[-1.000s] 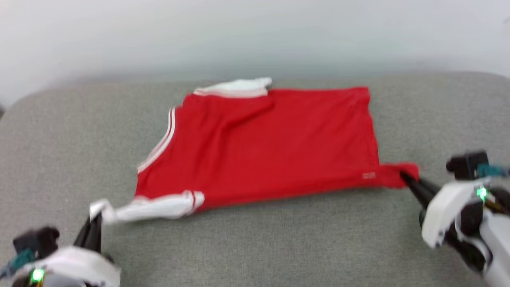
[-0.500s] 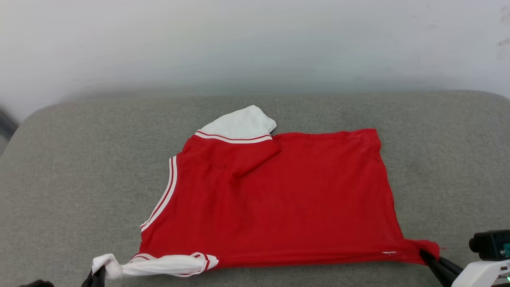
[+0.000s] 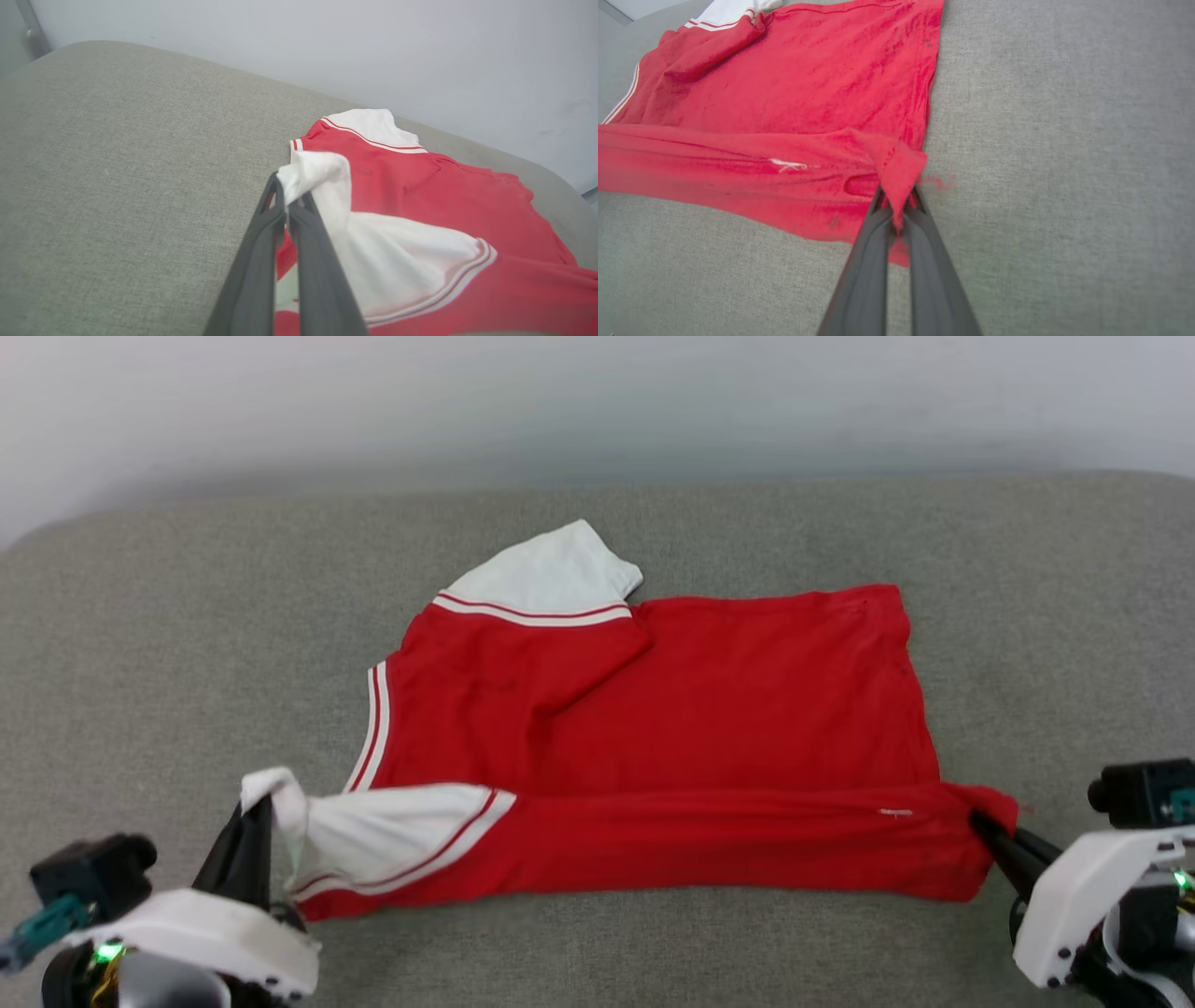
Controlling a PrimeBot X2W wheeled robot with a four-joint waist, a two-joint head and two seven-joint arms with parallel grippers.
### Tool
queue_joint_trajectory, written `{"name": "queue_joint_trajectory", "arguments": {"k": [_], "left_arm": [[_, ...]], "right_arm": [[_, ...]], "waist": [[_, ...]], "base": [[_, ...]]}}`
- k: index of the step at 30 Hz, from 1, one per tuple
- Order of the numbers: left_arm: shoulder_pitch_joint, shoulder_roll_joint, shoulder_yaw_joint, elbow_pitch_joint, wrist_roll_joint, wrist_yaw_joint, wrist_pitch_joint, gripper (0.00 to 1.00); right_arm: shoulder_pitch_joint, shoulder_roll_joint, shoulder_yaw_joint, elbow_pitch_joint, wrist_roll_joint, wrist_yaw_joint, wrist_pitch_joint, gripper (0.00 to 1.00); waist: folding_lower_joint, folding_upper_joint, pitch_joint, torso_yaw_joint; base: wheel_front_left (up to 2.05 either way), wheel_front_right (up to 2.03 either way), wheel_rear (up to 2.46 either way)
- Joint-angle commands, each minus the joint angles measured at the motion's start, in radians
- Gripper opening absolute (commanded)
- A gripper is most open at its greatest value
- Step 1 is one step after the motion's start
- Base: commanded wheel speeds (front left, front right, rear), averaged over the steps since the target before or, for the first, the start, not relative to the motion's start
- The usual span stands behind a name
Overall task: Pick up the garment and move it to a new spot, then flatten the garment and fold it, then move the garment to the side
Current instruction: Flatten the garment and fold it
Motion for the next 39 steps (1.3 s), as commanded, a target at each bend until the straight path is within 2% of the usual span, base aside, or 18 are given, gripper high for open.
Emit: {"name": "queue_joint_trajectory", "arguments": {"k": [1, 8, 15, 16, 18, 19, 20, 21, 25, 30, 35, 39], "left_arm": [[-0.051, -0.008, -0.012, 0.028, 0.006, -0.014, 0.001, 0.0], [-0.235, -0.051, -0.06, 0.197, 0.012, -0.089, -0.003, 0.0], [-0.341, -0.106, -0.102, 0.395, -0.027, -0.172, 0.021, 0.0], [-0.35, -0.113, -0.107, 0.424, -0.037, -0.184, 0.029, 0.08], [-0.369, -0.125, -0.113, 0.477, -0.049, -0.204, 0.038, 0.42], [-0.374, -0.129, -0.116, 0.5, -0.052, -0.21, 0.039, 0.63], [-0.377, -0.135, -0.118, 0.523, -0.059, -0.218, 0.04, 0.91], [-0.379, -0.139, -0.118, 0.54, -0.06, -0.225, 0.036, 1.0], [-0.375, -0.132, -0.108, 0.584, -0.075, -0.244, 0.028, 1.0], [-0.362, -0.095, -0.091, 0.571, -0.085, -0.261, 0.031, 1.0], [-0.336, -0.02, -0.077, 0.493, -0.095, -0.247, 0.096, 1.0], [-0.318, 0.068, -0.072, 0.395, -0.107, -0.234, 0.201, 1.0]], "right_arm": [[-0.034, 0.002, 0.004, 0.028, -0.001, -0.001, 0.007, 0.0], [-0.174, -0.016, 0.063, 0.137, -0.007, -0.001, -0.026, 0.0], [-0.24, -0.025, 0.116, 0.26, -0.004, -0.001, -0.076, 0.0], [-0.239, -0.021, 0.126, 0.277, 0.003, -0.001, -0.083, 0.06], [-0.245, -0.025, 0.138, 0.301, 0.004, -0.001, -0.11, 0.48], [-0.246, -0.023, 0.147, 0.309, 0.01, -0.002, -0.124, 0.75], [-0.246, -0.021, 0.155, 0.313, 0.013, -0.001, -0.141, 1.0], [-0.246, -0.024, 0.164, 0.316, 0.013, -0.001, -0.16, 1.0], [-0.226, -0.04, 0.18, 0.311, 0.016, -0.001, -0.247, 1.0], [-0.201, -0.046, 0.176, 0.277, -0.007, -0.001, -0.384, 1.0], [-0.17, -0.022, 0.134, 0.227, -0.059, -0.001, -0.511, 1.0], [-0.139, 0.006, 0.087, 0.167, -0.114, -0.001, -0.565, 1.0]], "waist": [[-0.0001, -0.0001, 0.033, 0.002], [-0.0001, -0.0001, 0.122, 0.009], [-0.0001, -0.0001, 0.17, 0.012], [-0.0001, -0.0001, 0.171, 0.012], [-0.0001, -0.0001, 0.17, 0.01], [-0.0001, -0.0001, 0.168, 0.009], [-0.0001, -0.0001, 0.164, 0.006], [-0.0001, -0.0001, 0.159, 0.004], [-0.0001, -0.0001, 0.123, -0.002], [-0.0001, -0.0001, 0.072, -0.013], [-0.0001, -0.0001, 0.022, -0.031], [-0.0001, -0.0001, -0.001, -0.049]], "base": [[0.0, 0.0, 0.0], [0.0, 0.0, 0.0], [0.0, 0.0, 0.0], [0.0, 0.0, 0.0], [0.0, 0.0, 0.0], [0.0, 0.0, 0.0], [0.0, 0.0, 0.0], [0.0, 0.0, 0.0], [0.0, 0.0, 0.0], [0.0, 0.0, 0.0], [0.0, 0.0, 0.0], [0.0, 0.0, 0.0]]}}
